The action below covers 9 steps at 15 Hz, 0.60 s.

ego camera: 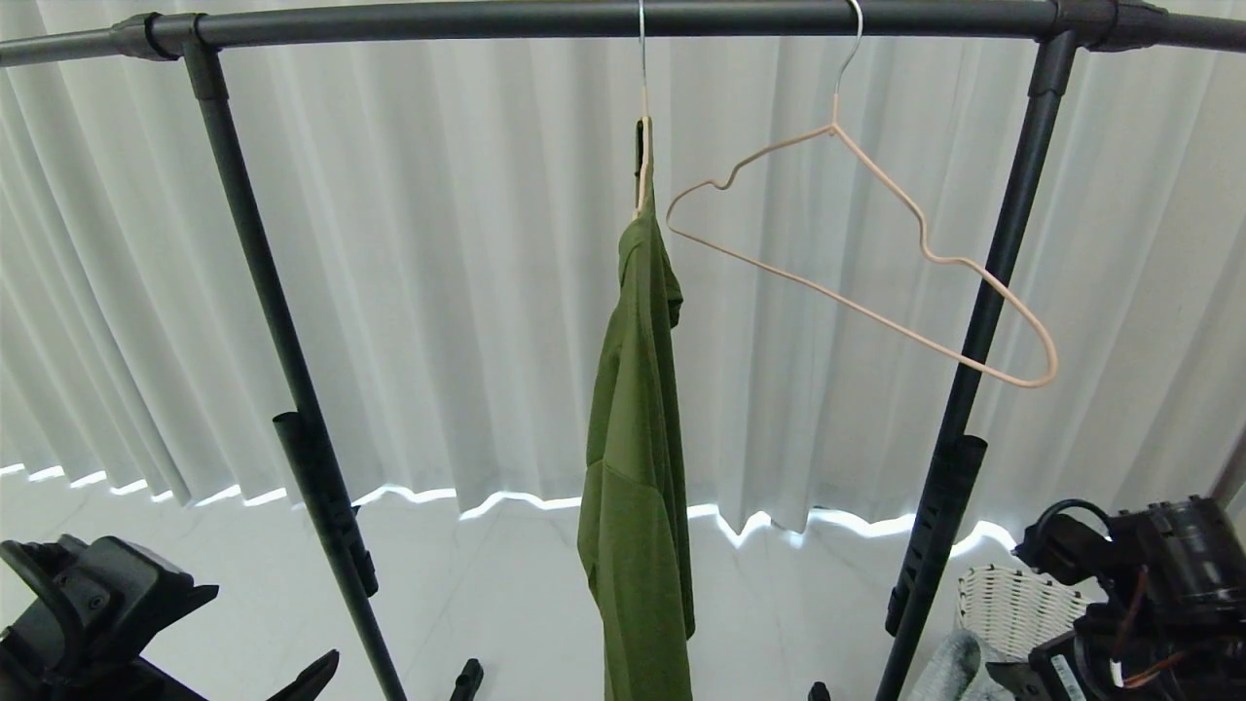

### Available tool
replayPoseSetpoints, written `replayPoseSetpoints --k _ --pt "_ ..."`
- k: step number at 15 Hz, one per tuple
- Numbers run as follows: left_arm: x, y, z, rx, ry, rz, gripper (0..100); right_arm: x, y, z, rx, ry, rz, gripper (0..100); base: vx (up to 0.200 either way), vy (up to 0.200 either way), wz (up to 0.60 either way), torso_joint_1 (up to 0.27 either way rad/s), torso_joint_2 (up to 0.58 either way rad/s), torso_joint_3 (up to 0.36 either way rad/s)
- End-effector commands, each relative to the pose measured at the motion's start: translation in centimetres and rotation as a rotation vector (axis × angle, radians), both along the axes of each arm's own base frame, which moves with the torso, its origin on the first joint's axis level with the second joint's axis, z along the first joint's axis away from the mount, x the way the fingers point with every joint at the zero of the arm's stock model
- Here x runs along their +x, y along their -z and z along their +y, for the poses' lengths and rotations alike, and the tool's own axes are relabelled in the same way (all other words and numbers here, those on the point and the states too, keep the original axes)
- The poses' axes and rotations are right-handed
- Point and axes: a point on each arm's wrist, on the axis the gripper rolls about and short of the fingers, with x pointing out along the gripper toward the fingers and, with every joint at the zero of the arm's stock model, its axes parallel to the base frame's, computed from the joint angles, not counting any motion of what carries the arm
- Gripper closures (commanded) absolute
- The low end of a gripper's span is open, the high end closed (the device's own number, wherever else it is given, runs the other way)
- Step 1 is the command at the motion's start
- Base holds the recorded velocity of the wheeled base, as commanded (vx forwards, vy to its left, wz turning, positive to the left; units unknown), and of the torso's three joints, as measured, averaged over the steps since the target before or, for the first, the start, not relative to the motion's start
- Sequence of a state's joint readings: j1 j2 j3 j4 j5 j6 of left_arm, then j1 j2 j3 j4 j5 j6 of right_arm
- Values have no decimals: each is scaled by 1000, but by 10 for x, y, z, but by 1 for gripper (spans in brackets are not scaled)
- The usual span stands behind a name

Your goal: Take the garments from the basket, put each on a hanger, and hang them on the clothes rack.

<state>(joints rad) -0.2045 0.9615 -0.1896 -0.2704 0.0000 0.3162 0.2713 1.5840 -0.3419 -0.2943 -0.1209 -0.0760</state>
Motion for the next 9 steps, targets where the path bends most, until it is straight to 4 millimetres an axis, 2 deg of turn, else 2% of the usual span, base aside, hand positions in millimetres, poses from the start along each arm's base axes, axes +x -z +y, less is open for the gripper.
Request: replayPoseSetpoints --k 1,4,9 --pt "-3 1 0 5 5 -9 0 32 24 10 -29 58 83 0 0 0 0 0 0 0" --pt "-3 0 1 9 8 -14 0 51 38 12 -93 157 98 0 0 0 0 0 0 0" --pt "-7 2 -3 10 48 -13 0 55 47 14 -110 158 122 0 0 0 0 0 0 0"
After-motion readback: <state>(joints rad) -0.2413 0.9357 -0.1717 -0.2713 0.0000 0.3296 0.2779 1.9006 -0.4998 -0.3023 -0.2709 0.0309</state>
